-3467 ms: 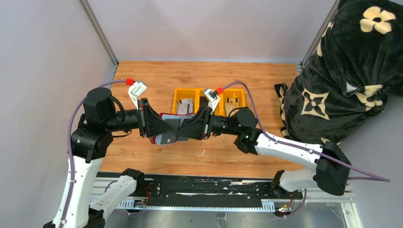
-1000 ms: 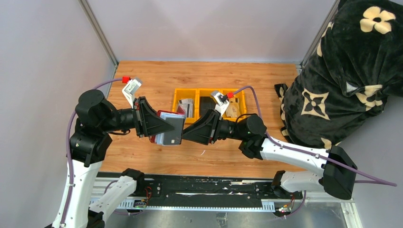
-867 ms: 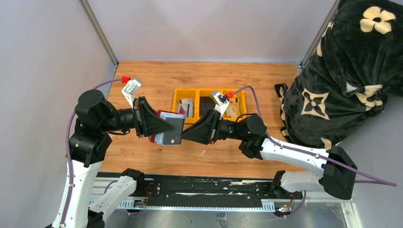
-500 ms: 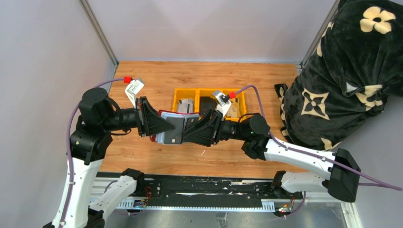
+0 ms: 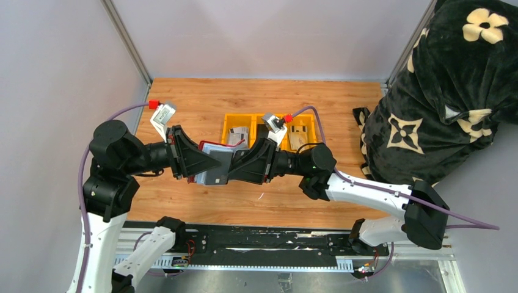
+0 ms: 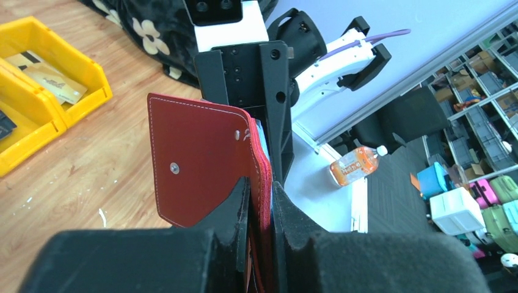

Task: Take the credit cards out of the card holder
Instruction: Remove the credit card from the card holder.

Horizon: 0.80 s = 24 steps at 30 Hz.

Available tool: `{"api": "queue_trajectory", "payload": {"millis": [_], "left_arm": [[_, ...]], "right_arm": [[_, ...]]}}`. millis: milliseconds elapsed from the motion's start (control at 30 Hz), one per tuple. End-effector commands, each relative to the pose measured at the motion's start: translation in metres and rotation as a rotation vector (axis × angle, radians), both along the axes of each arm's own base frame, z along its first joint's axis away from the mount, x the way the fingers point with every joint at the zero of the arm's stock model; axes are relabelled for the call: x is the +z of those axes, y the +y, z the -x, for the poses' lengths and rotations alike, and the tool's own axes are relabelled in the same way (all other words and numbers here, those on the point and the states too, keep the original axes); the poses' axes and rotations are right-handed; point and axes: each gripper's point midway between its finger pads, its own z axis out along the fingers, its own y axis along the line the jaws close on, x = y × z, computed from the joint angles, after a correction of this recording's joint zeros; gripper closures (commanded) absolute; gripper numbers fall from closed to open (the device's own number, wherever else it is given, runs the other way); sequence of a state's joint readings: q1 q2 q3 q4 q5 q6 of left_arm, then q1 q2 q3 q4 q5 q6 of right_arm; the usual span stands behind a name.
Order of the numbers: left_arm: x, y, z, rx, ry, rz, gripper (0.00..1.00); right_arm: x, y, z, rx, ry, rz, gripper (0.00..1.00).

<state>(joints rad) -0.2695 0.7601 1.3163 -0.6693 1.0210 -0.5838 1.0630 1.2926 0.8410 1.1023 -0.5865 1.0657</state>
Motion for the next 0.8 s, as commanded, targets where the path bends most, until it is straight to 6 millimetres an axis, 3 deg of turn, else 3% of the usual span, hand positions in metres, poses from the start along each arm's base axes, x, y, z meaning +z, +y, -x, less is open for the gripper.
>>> {"api": "queue_trajectory", "payload": {"millis": [0, 133, 300, 767], "left_arm": [[0.005, -0.003, 0.009, -0.054, -0.001, 0.022, 0.98], [0.005, -0.003, 0.009, -0.057, 0.0, 0.022, 0.95], [0.006, -0.004, 0.012, -0.084, 0.016, 0.036, 0.79], [0.013, -0.005, 0.018, -0.114, 0.034, 0.06, 0.81]], "right_arm": [[0.03, -0.004, 0.007, 0.029, -0.02, -0.099, 0.7], [0.031, -0.01, 0.007, 0.011, -0.015, -0.114, 0.8], [0.027, -0.017, 0.002, -0.009, 0.009, -0.126, 0.99], [0.006, -0.028, -0.019, -0.062, 0.083, -0.092, 1.0]]}}
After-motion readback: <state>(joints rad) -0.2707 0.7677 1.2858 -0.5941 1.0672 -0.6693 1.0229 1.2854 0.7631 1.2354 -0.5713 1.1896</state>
